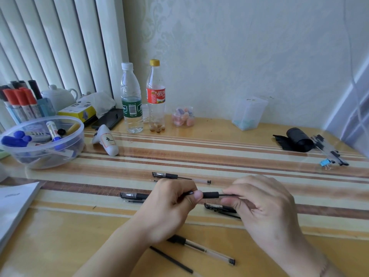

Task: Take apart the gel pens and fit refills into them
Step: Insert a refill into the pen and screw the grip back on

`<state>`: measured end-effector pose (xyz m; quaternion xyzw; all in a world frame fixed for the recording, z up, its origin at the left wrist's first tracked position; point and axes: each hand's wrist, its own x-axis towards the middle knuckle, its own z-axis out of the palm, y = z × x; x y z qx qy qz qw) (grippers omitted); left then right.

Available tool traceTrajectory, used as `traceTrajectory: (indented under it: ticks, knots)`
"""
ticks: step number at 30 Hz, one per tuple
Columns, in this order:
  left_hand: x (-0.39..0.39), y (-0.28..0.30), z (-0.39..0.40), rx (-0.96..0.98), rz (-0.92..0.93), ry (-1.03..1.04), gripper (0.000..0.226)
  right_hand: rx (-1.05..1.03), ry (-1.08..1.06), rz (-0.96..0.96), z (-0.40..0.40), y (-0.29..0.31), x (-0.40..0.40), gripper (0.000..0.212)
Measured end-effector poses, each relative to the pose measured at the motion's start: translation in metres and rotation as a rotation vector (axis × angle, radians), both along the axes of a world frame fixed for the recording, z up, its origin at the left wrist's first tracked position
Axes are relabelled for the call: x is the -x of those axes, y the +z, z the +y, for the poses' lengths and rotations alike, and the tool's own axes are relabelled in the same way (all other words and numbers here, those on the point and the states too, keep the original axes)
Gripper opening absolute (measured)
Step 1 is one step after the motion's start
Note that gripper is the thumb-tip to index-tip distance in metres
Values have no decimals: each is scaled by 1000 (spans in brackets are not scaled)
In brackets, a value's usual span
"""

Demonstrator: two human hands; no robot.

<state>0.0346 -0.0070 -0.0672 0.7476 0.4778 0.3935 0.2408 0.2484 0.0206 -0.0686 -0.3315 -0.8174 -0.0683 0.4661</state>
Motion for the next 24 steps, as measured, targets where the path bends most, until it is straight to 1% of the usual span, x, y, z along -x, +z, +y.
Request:
traceTrajectory:
  ticks: [3,5,8,9,11,14,15,17,20,22,24]
  knots:
    - [-1,0,-1,21,-20,-23,37,0,-3,-7,1,-2,1,12]
    - [-1,1,-1,3,-8,-24,38,74,-20,-56,-1,-1,0,16]
    - [-1,1,0,-36,1,10,38,246,-26,-174,-1,1,-4,39]
    - [0,0,0,-38,-3,13,37,261,-14,-192,0,0,-6,39]
    - [0,0,0,-24,-13,2,36,230,-25,-187,1,-1,-7,33]
    - [1,-1,0,-7,-20,6,35,196,-60,-115,-1,1,-5,16]
    - [1,-1,0,-11,-21,18,35,211,-67,-89,-2,2,-5,15]
    - [1,0,1,-22,-29,39,36,240,-66,-66,-3,4,-6,22]
    - [-1,1,0,-39,-48,41,35,244,-32,-121,-4,5,-6,29]
    - [-1,3,0,-39,-84,57,33,247,-11,-146,-4,7,-7,29]
    - [2,4,1,-44,-111,92,32,250,-47,-173,-2,9,-12,26]
